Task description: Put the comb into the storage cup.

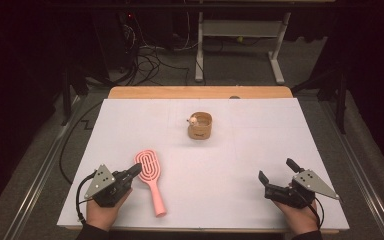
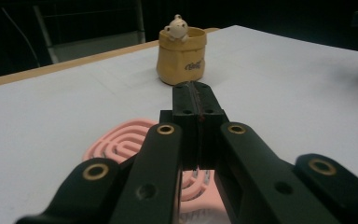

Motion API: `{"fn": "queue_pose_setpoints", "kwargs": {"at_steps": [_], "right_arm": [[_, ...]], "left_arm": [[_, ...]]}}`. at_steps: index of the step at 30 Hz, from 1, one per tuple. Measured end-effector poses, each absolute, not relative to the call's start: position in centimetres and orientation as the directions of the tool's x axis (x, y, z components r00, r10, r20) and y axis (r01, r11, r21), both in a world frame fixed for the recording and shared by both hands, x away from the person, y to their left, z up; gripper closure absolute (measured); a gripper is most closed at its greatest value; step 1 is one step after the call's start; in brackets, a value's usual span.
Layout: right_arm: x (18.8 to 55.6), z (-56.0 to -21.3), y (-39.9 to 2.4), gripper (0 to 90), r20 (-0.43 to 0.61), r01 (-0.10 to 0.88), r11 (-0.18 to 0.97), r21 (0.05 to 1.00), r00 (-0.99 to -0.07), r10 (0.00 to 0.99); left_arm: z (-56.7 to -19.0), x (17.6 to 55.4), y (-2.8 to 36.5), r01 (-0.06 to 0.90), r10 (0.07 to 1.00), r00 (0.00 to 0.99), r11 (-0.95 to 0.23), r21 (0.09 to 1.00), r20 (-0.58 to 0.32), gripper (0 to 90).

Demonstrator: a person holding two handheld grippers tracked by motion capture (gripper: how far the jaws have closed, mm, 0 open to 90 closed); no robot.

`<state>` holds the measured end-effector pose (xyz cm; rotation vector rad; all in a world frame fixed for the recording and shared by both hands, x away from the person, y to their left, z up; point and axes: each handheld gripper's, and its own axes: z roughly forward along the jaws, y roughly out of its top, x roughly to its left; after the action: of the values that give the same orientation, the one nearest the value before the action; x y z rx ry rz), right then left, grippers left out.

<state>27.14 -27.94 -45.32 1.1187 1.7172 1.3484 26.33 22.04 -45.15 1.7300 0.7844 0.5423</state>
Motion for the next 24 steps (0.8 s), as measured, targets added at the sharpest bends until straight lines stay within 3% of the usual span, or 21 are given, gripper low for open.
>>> {"fn": "queue_pose_setpoints", "kwargs": {"at_steps": [6,10,13,24], "right_arm": [[27.1,-45.3,-28.0,0.6,-0.001,0.22,0.097,0.971,-0.403,0.915],[27.1,-45.3,-28.0,0.7,0.002,0.221,0.095,0.971,-0.402,0.916],[27.1,-45.4,-28.0,0.9,0.0,0.222,0.097,0.97,-0.403,0.915],[27.1,-45.5,-27.9,1.3,0.006,0.229,0.096,0.969,-0.407,0.913]], "left_arm": [[-45.8,26.4,20.5,0.229,0.682,0.731,-0.304,0.925,0.043,88.6],[-45.8,26.4,20.0,0.244,0.648,0.762,-0.31,0.919,0.016,88.5],[-45.4,26.6,19.4,0.293,0.597,0.8,-0.313,0.903,-0.053,88.6],[-45.9,26.5,17.2,0.348,0.557,0.831,-0.488,0.801,-0.022,88.8]]}}
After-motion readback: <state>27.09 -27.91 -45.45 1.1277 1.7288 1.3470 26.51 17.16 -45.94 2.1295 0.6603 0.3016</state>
